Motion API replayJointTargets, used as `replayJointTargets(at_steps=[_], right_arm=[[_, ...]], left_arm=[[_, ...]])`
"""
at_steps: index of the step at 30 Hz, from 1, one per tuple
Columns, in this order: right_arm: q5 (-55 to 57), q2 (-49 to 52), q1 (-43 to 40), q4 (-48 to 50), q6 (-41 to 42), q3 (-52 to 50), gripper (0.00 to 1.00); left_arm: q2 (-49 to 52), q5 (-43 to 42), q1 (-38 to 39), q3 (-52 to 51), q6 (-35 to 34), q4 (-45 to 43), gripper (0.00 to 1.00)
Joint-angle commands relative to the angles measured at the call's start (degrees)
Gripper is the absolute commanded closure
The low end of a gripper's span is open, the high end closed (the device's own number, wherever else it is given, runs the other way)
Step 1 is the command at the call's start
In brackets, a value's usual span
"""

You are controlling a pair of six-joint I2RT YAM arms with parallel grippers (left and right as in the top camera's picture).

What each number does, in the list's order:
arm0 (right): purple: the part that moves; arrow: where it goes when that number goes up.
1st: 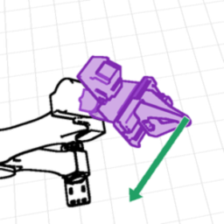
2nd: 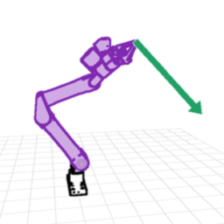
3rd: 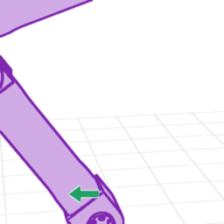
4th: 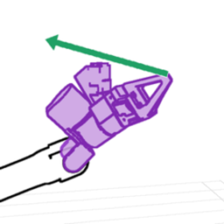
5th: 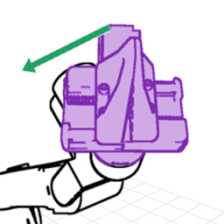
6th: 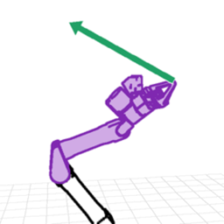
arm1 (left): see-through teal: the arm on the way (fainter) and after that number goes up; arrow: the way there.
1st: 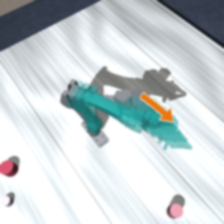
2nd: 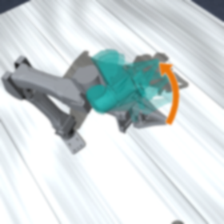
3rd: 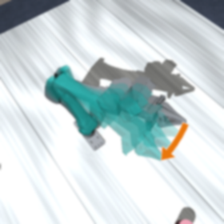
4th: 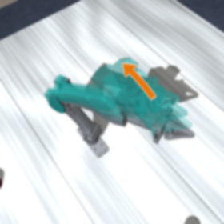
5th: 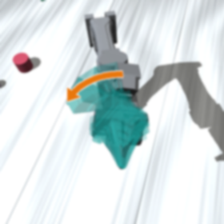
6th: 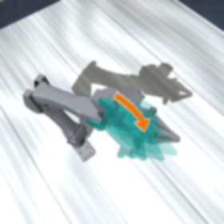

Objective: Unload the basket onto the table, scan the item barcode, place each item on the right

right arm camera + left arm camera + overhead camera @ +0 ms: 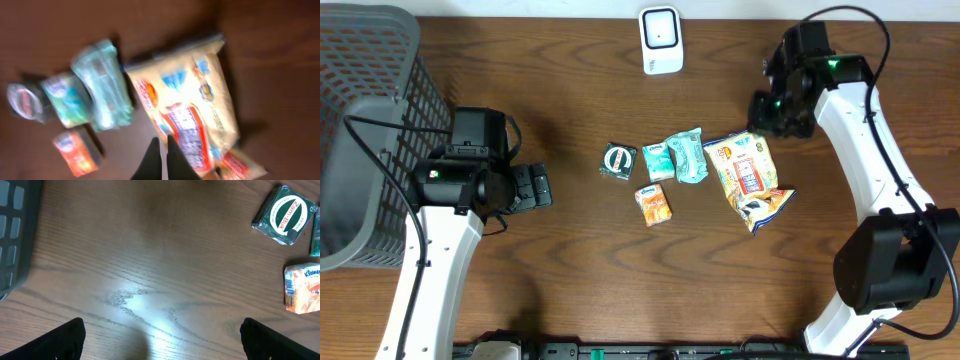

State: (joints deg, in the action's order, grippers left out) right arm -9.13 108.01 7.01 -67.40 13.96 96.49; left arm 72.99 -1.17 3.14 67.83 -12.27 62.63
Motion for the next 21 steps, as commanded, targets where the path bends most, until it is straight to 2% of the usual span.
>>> replayJointTargets(at_steps=[1,5,10,13,15,17,19,21], right_arm=[[5.8,1.2,0.3,-4.2,-3.3,-1.4,0.99],[7.3,1.6,0.8,-5.2,-3.3,-7.4,0.99],[7.0,1.7,0.8,1.7,-3.3,-17.0,0.99],[4.4,1.7,0.9,6.2,-3.3,-20.9,0.88],[1.6,1.8,0.9,9.4,-3.3,-22.8,0.87],[-1.5,1.8,1.0,13.1,-1.7,-24.6,0.89],[-3.5,1.8,1.0,16.5,1.1,-25.6,0.96],[-4.3,1.8,1.0,20.2,4.7,-25.9,0.97]], left_arm=[[0.3,0.3,0.2,-0.3,-0.9,0.1,0.02],[0.3,0.3,0.2,-0.3,-0.9,0.1,0.02],[0.3,0.3,0.2,-0.3,-0.9,0.1,0.02],[0.3,0.3,0.2,-0.3,-0.9,0.1,0.02],[0.3,0.3,0.2,-0.3,-0.9,0.1,0.02],[0.3,0.3,0.2,-0.3,-0.9,0.1,0.02],[0.3,0.3,0.2,-0.3,-0.9,0.1,0.02],[0.3,0.3,0.2,-0.3,-0.9,0.1,0.02]])
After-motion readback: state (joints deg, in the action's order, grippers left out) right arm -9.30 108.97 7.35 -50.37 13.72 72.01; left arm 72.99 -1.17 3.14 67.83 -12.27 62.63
